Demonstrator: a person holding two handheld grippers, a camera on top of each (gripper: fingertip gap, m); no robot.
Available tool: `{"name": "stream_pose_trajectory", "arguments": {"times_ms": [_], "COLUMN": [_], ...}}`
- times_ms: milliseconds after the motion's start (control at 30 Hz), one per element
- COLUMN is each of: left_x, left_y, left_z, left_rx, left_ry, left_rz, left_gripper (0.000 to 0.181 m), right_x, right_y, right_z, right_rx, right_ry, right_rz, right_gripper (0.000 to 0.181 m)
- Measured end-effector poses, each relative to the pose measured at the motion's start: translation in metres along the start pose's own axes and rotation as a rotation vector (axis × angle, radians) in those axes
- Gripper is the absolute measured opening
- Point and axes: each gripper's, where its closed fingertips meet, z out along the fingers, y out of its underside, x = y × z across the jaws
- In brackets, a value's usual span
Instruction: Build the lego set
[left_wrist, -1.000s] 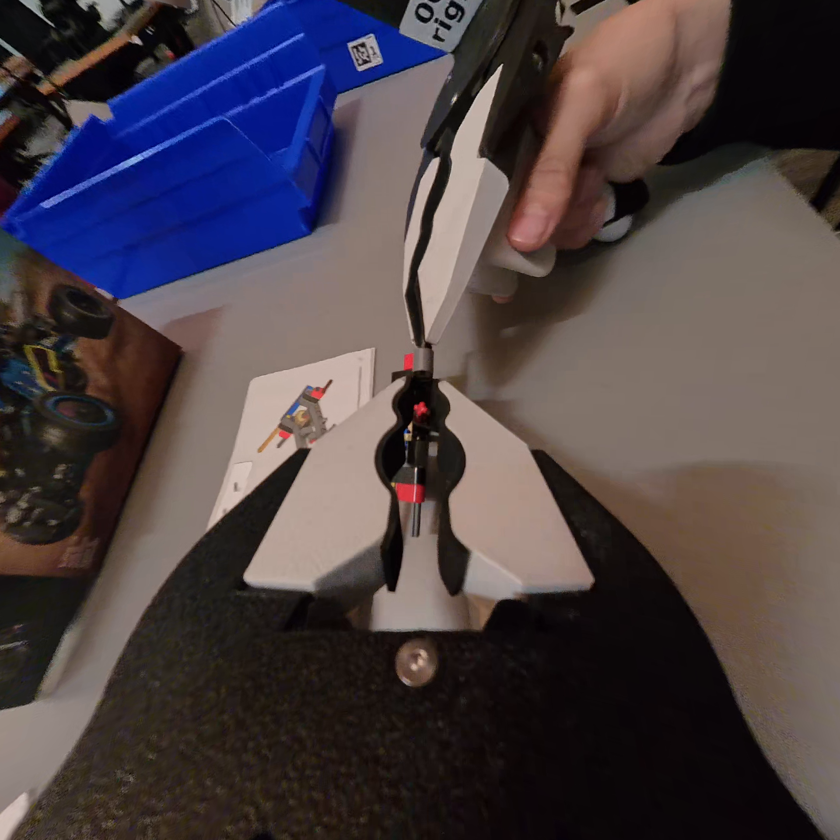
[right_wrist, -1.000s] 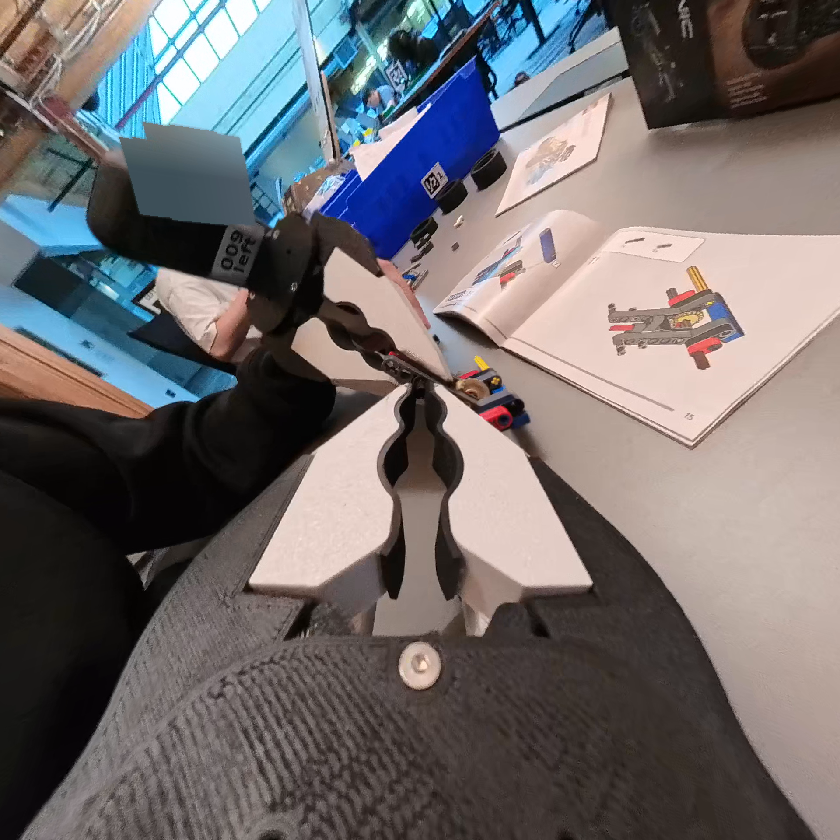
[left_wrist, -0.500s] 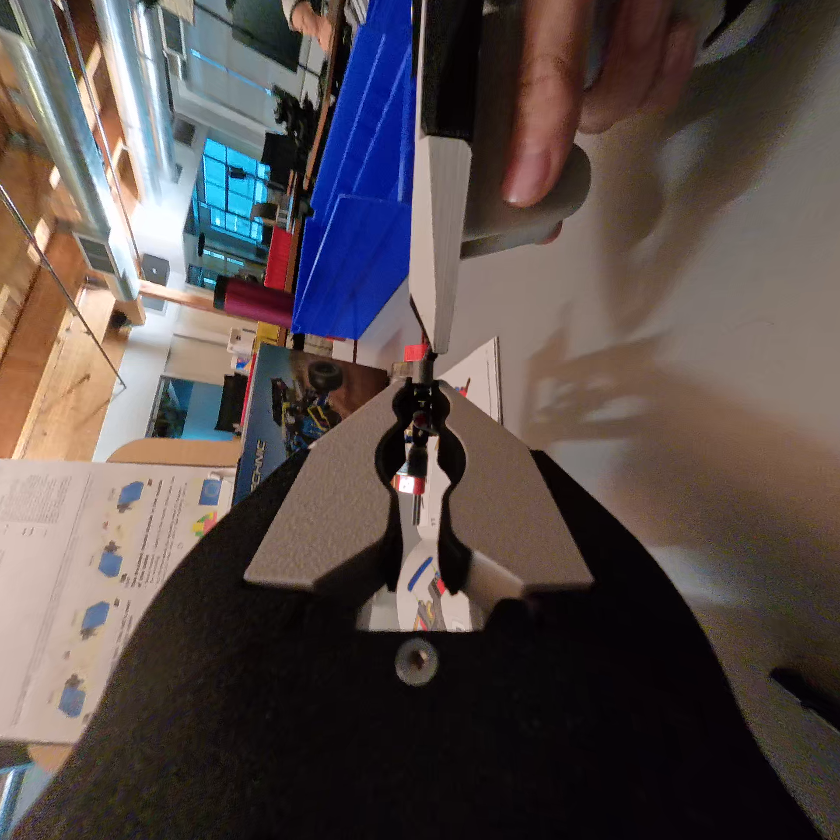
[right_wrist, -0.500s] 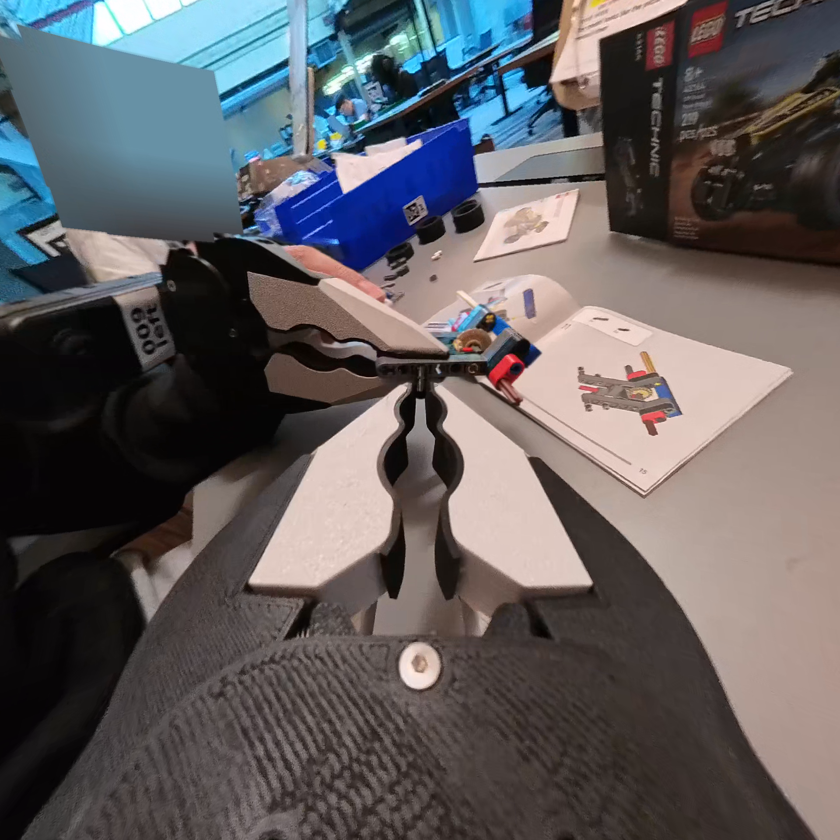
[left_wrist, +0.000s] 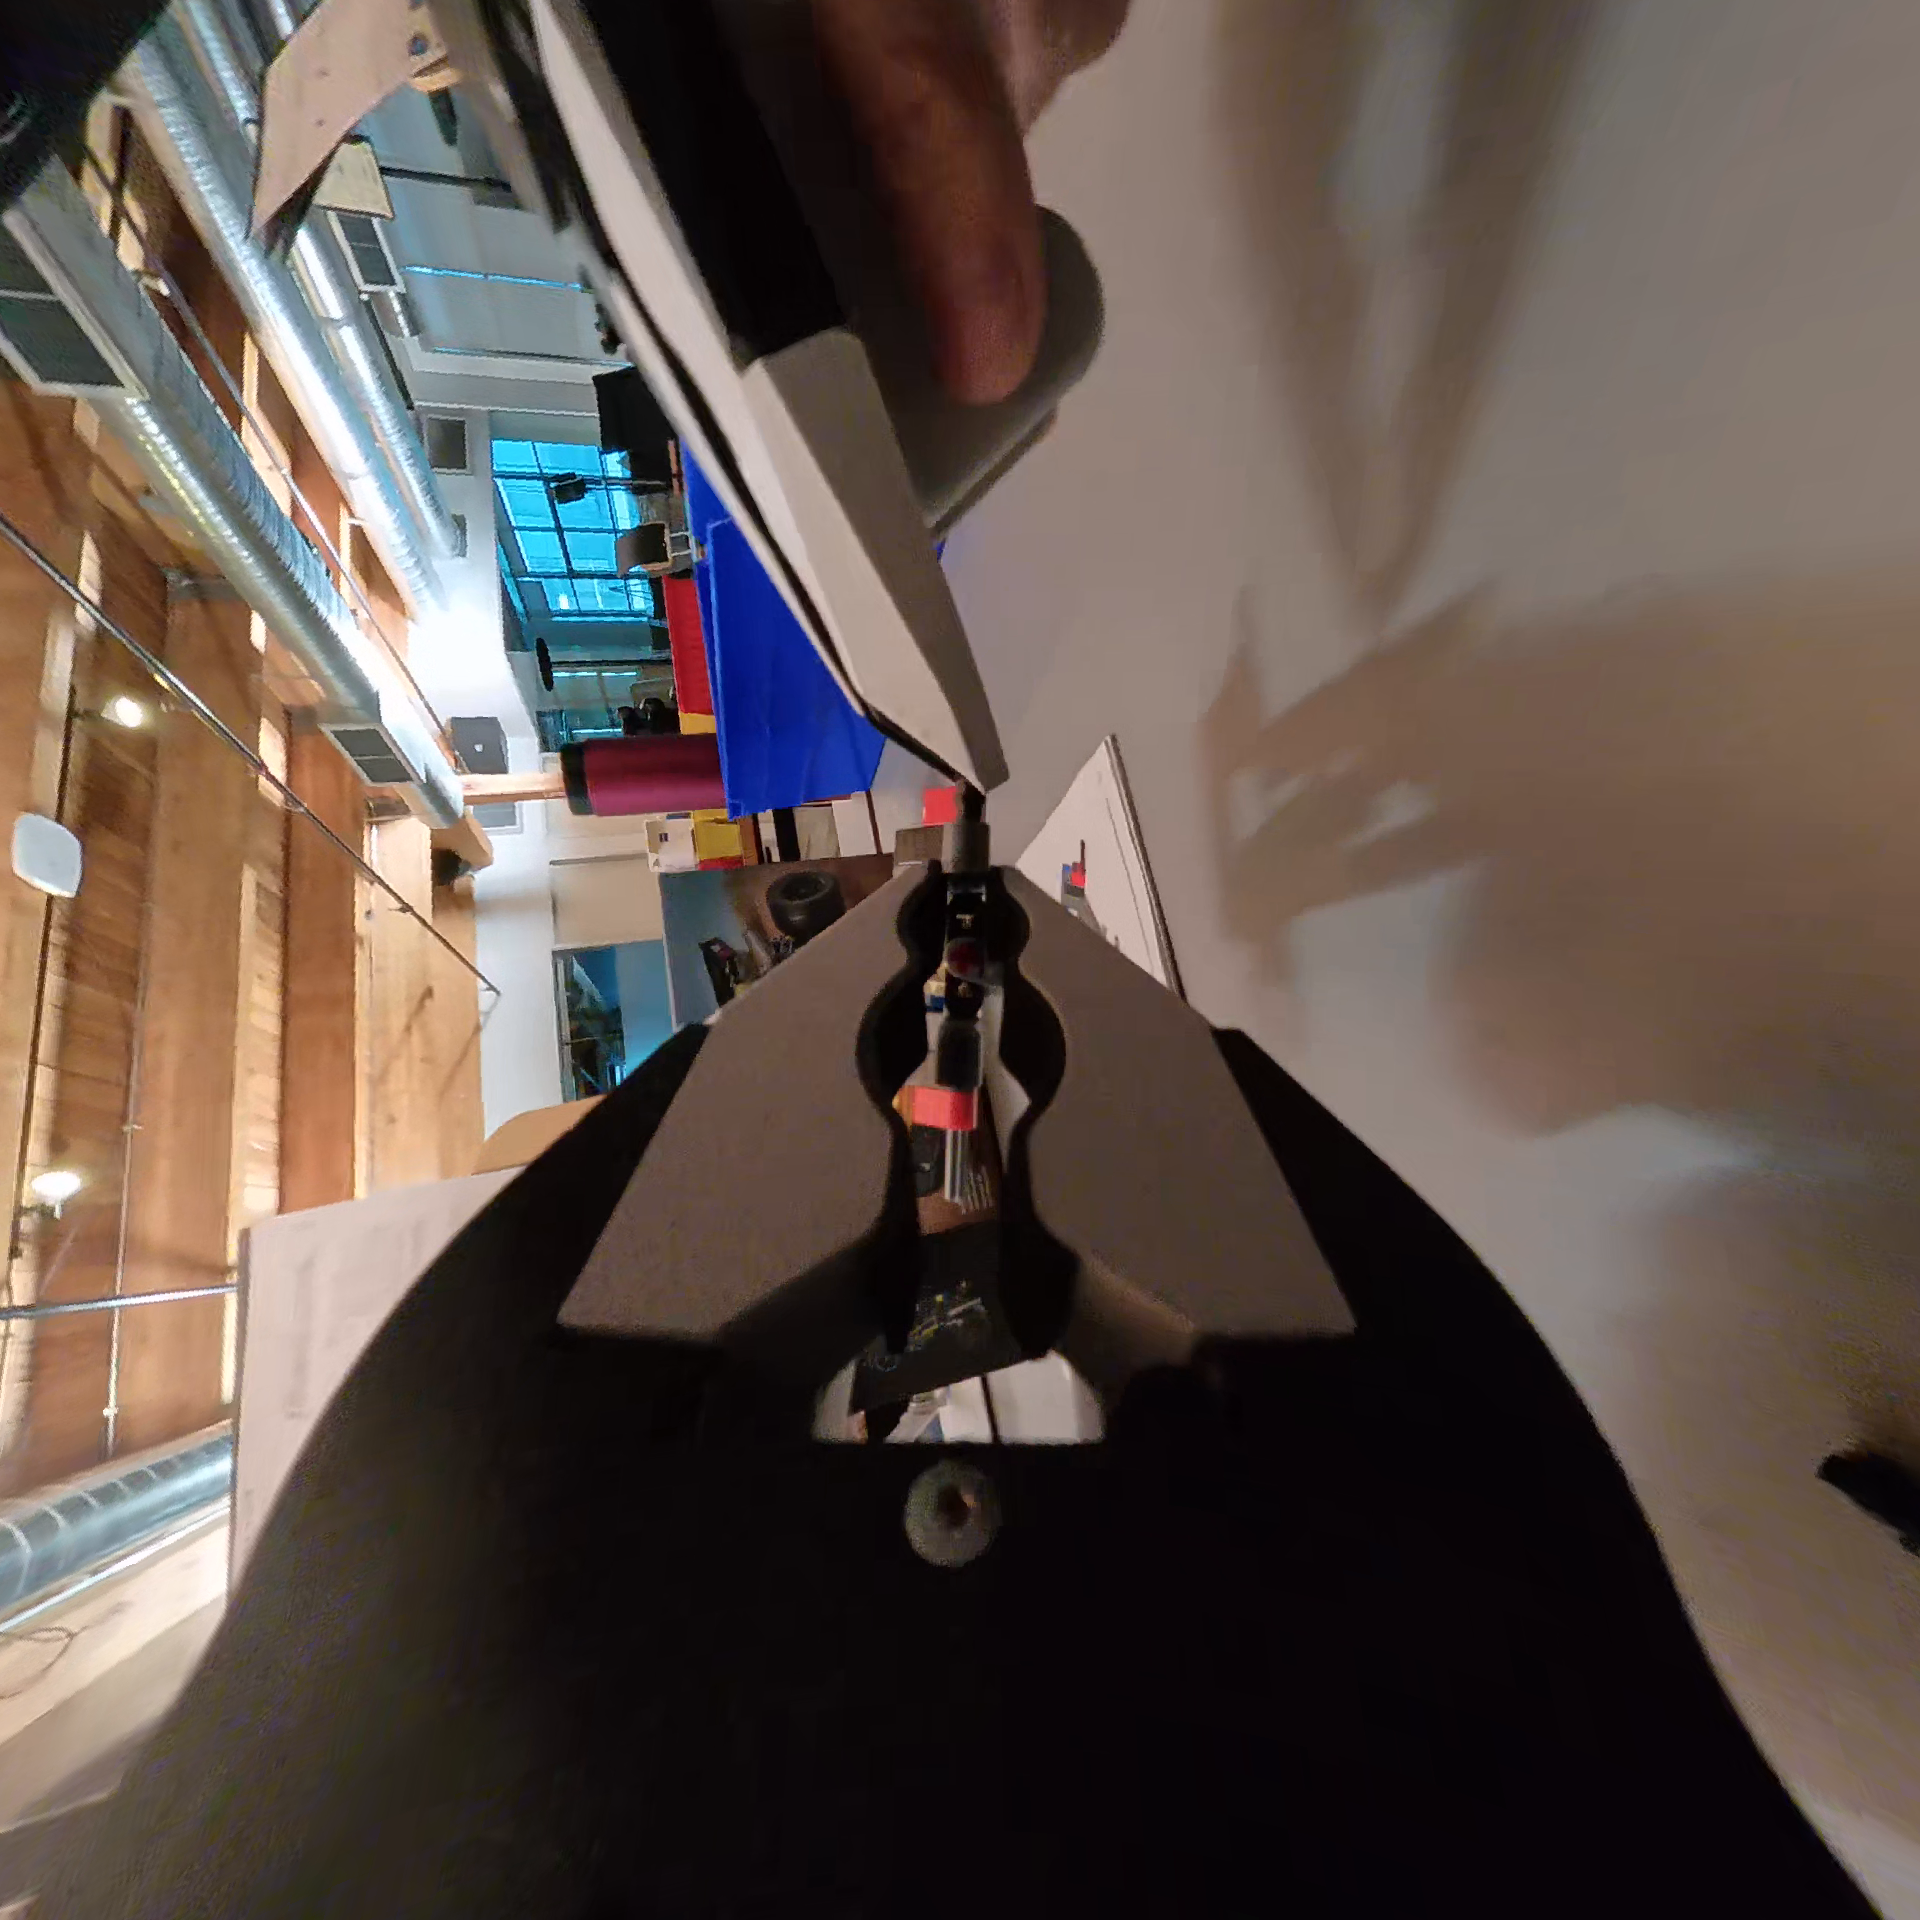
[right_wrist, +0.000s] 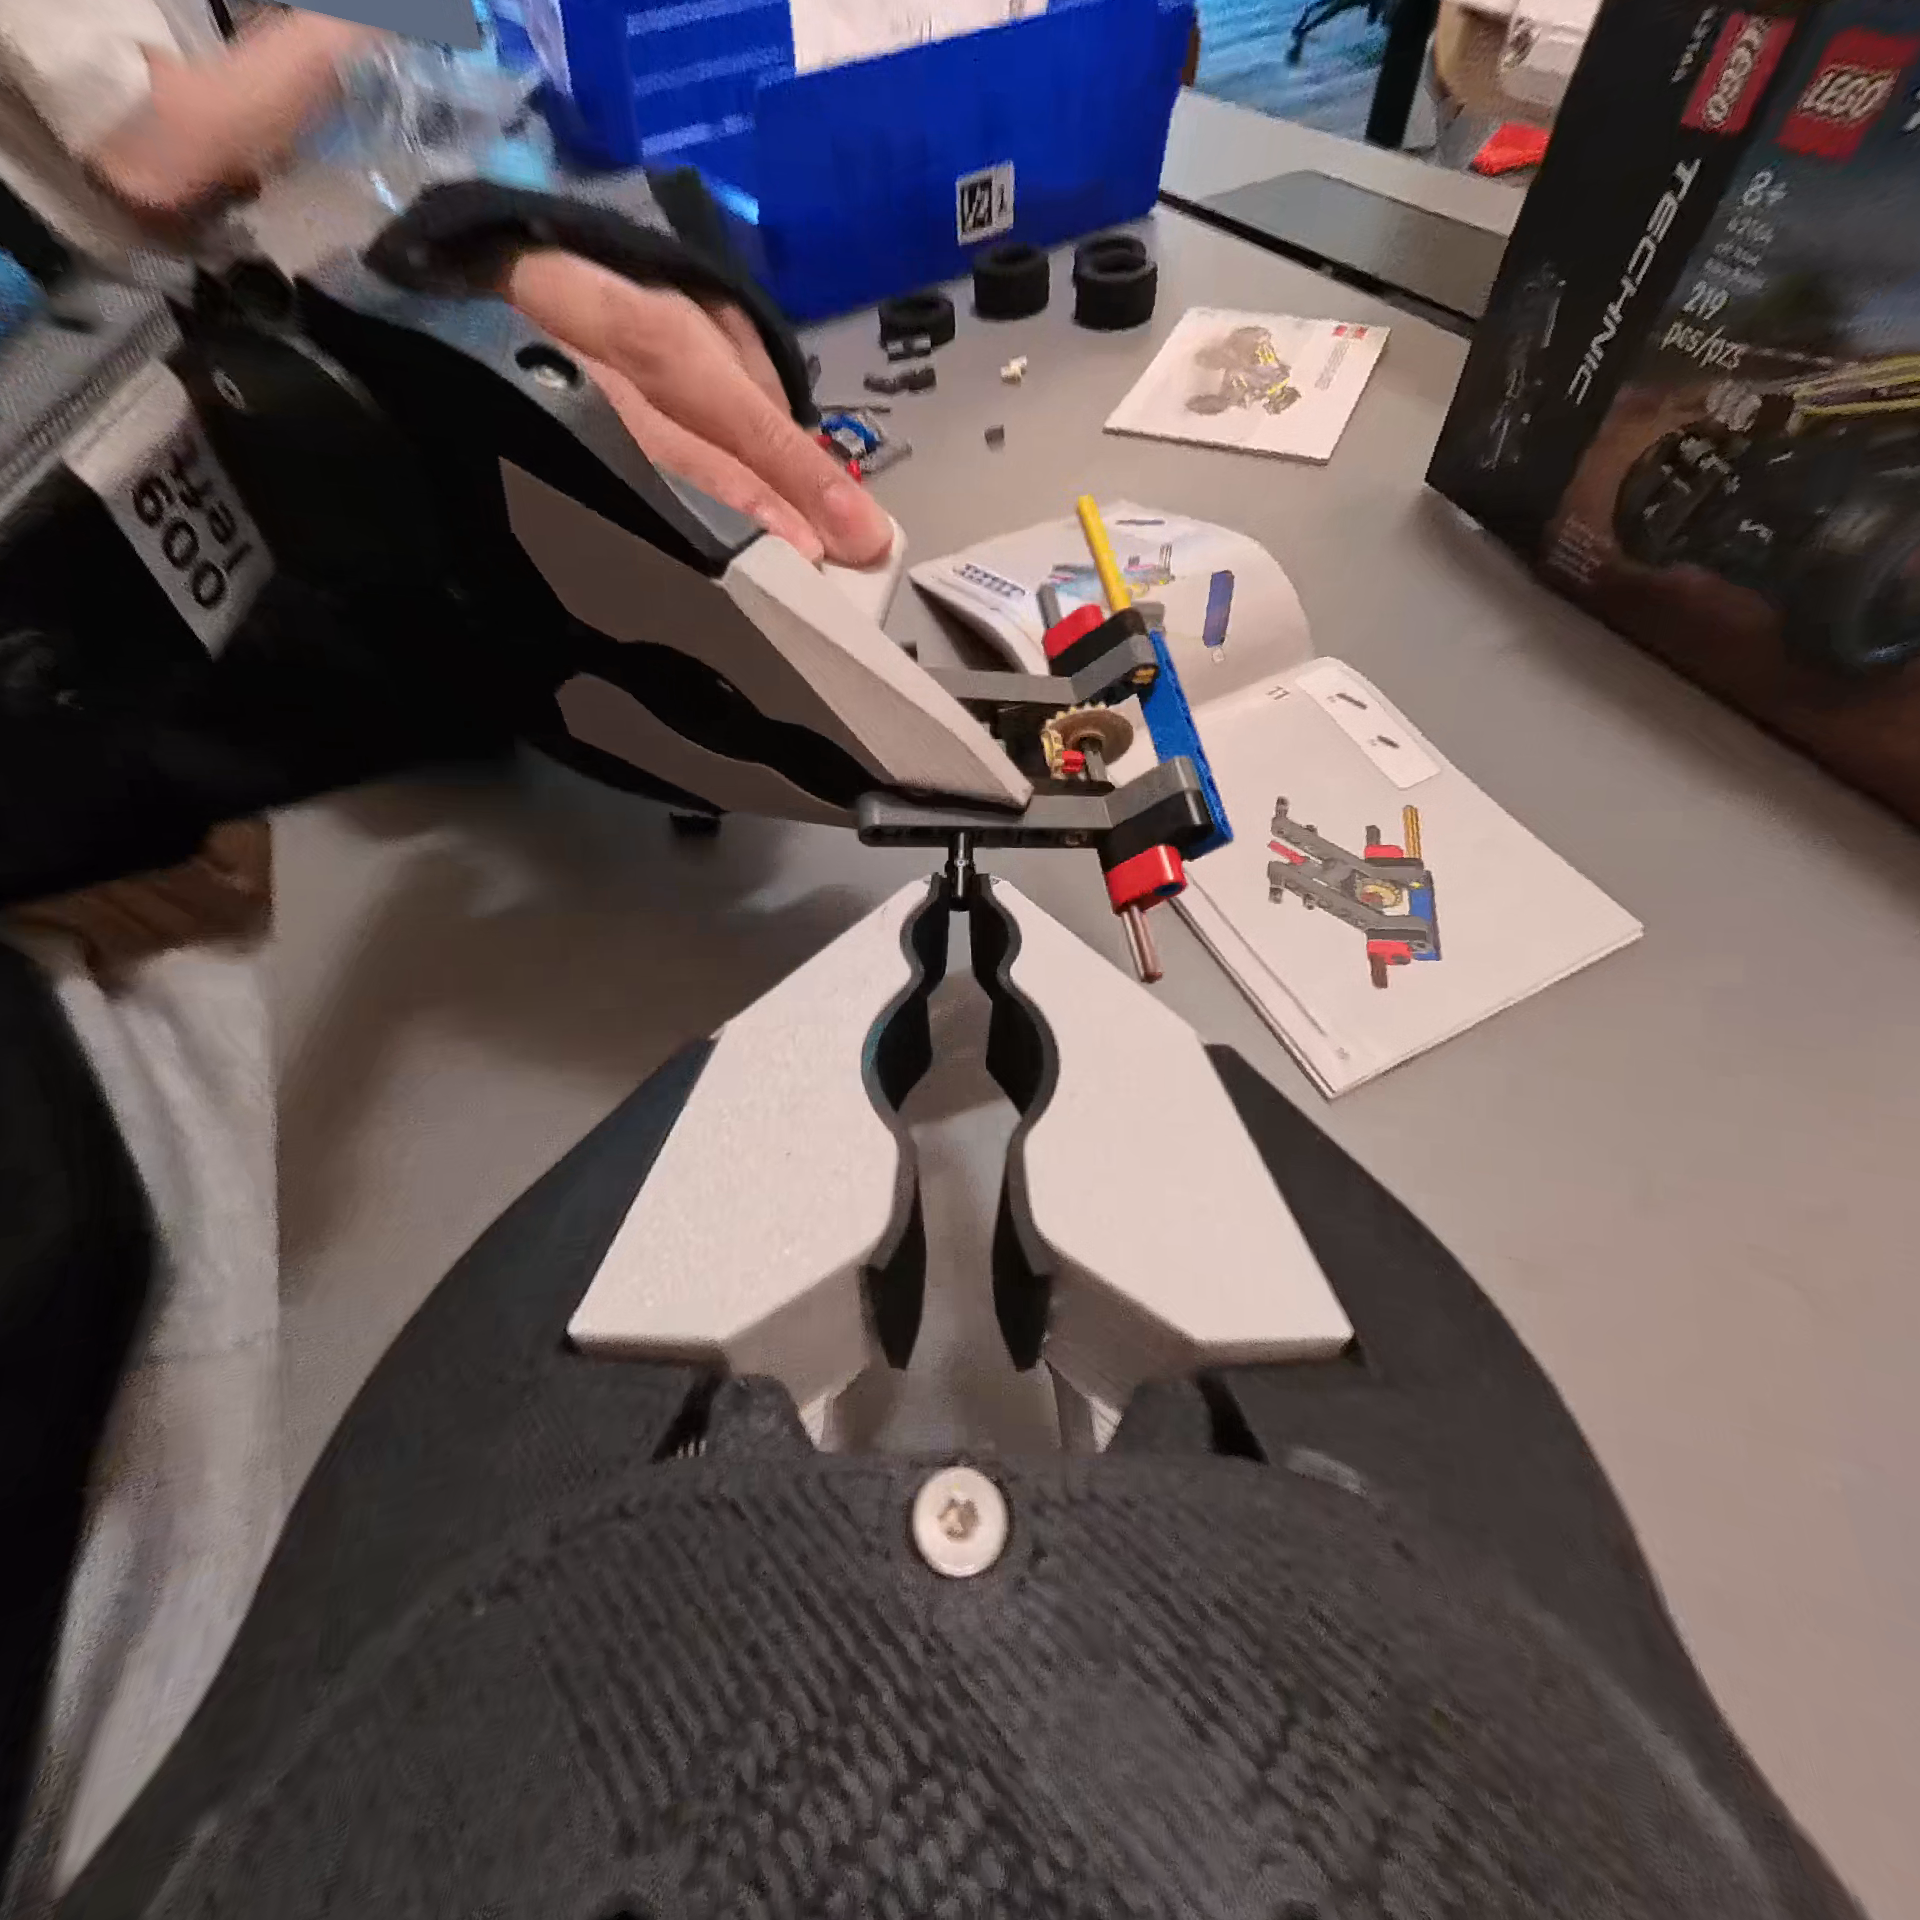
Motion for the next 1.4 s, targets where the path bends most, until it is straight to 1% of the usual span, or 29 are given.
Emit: {"name": "stream_pose_trajectory", "arguments": {"times_ms": [67, 133, 200, 333, 433, 500, 667, 833, 867, 933, 1100, 1167, 1267, 1367, 1400], "left_x": [0.004, 0.007, 0.008, 0.014, 0.017, 0.018, 0.021, 0.027, 0.028, 0.028, 0.026, 0.027, 0.029, 0.029, 0.028], "left_y": [-0.002, -0.004, -0.007, -0.008, -0.006, -0.005, -0.001, 0.004, 0.004, 0.006, 0.003, 0.003, 0.004, 0.004, 0.005], "left_z": [0.002, 0.002, 0.002, 0.003, 0.005, 0.006, 0.008, 0.012, 0.013, 0.013, 0.012, 0.013, 0.015, 0.016, 0.016], "left_rx": [0.001, 0.035, 0.078, 0.097, 0.094, 0.071, -0.024, -0.084, -0.092, -0.095, -0.019, -0.028, -0.074, -0.075, -0.069], "left_ry": [0.012, 0.046, 0.074, 0.123, 0.143, 0.14, 0.135, 0.15, 0.151, 0.147, 0.146, 0.141, 0.13, 0.137, 0.141], "left_rz": [0.0, -0.07, -0.138, -0.201, -0.234, -0.213, -0.132, -0.098, -0.101, -0.111, -0.194, -0.155, -0.097, -0.159, -0.189], "left_gripper": [0.004, 0.004, 0.004, 0.004, 0.004, 0.004, 0.004, 0.004, 0.004, 0.004, 0.004, 0.004, 0.004, 0.004, 0.004], "right_x": [0.0, -0.002, -0.003, -0.003, -0.002, 0.0, 0.005, 0.007, 0.008, 0.009, 0.007, 0.006, 0.008, 0.009, 0.009], "right_y": [0.004, 0.007, 0.007, 0.011, 0.014, 0.015, 0.018, 0.021, 0.022, 0.021, 0.018, 0.02, 0.023, 0.021, 0.02], "right_z": [0.0, -0.001, -0.003, -0.001, 0.002, 0.003, 0.005, 0.008, 0.009, 0.01, 0.008, 0.009, 0.01, 0.01, 0.01], "right_rx": [-0.02, -0.019, -0.019, -0.064, -0.086, -0.121, -0.239, -0.322, -0.331, -0.299, -0.168, -0.153, -0.175, -0.23, -0.232], "right_ry": [-0.01, -0.038, -0.039, 0.01, 0.054, 0.091, 0.235, 0.32, 0.325, 0.329, 0.221, 0.197, 0.217, 0.29, 0.304], "right_rz": [-0.032, -0.034, -0.108, -0.264, -0.341, -0.391, -0.618, -0.76, -0.76, -0.75, -0.576, -0.55, -0.579, -0.713, -0.729], "right_gripper": [0.003, 0.003, 0.002, 0.003, 0.002, 0.002, 0.003, 0.003, 0.003, 0.003, 0.003, 0.002, 0.002, 0.003, 0.003]}}
